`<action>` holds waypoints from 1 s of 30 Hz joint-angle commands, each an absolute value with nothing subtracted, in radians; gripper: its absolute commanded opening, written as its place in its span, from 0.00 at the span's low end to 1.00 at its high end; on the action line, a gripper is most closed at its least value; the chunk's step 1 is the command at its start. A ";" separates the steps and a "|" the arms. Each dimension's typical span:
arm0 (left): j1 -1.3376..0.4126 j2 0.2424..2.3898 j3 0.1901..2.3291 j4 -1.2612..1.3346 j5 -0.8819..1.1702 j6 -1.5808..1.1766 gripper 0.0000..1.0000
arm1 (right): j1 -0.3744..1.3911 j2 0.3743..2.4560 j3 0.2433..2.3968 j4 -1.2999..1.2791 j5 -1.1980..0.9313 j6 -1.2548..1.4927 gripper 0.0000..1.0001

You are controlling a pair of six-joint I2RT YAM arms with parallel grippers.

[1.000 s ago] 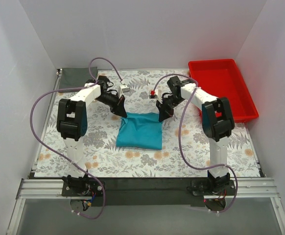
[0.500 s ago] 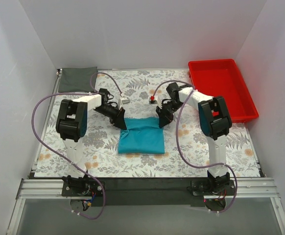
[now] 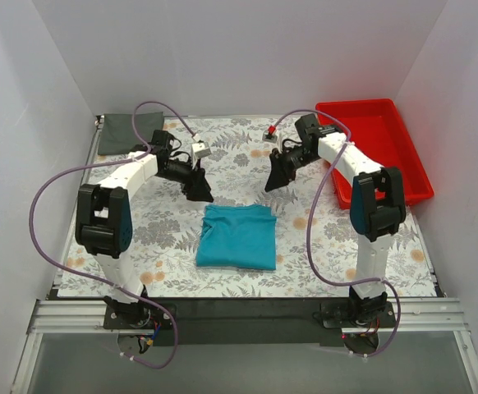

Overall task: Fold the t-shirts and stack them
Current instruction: Fold the tshirt

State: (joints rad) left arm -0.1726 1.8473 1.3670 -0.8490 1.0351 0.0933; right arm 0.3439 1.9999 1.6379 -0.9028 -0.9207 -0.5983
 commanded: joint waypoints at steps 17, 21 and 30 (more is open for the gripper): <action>-0.472 1.792 1.121 -0.258 0.845 0.115 0.57 | 0.428 2.230 1.695 -0.542 -1.071 -0.092 0.01; -0.474 1.810 1.123 -0.285 0.870 0.127 0.55 | 0.439 2.246 1.694 -0.534 -1.074 -0.089 0.01; -0.477 1.859 1.124 -0.350 0.897 0.140 0.48 | 0.466 2.284 1.694 -0.522 -1.066 -0.090 0.01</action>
State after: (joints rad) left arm -0.4706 1.8526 1.1198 -0.3294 0.8661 0.1154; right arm 0.4500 2.2677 1.6978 -0.5411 -1.0435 -0.0959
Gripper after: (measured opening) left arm 0.499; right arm 0.019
